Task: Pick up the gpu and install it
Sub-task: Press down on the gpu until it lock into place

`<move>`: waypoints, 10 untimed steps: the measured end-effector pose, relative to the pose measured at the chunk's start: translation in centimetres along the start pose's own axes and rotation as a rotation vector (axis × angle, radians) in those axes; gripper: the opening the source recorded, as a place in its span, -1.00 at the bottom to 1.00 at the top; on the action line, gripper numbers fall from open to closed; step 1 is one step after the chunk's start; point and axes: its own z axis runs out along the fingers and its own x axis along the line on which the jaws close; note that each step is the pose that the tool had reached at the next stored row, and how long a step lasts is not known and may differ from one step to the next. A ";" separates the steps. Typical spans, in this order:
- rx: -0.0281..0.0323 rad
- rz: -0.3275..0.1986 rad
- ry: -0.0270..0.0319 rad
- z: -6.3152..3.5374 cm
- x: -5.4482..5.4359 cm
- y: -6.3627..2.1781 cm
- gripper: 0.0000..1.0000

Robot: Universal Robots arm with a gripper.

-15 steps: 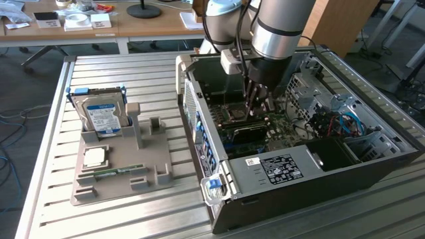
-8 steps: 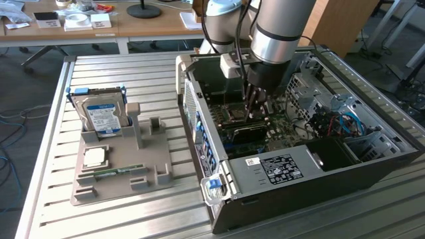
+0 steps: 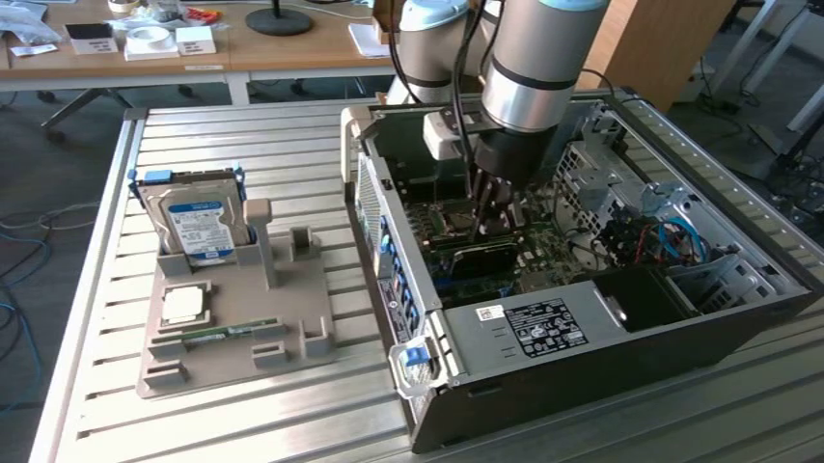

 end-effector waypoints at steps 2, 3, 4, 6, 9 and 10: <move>-0.0001 0.000 0.0000 0.04 -0.1 0.03 -0.79; 0.0000 0.001 0.0000 0.08 -0.2 0.04 -0.79; 0.0000 0.001 0.0000 0.15 -0.3 0.05 -0.79; 0.0001 0.002 -0.0003 0.41 -0.4 0.08 -0.79; 0.0000 0.003 0.0000 0.79 -0.6 0.10 -0.79; 0.0000 0.003 0.0000 0.79 -0.6 0.10 -0.79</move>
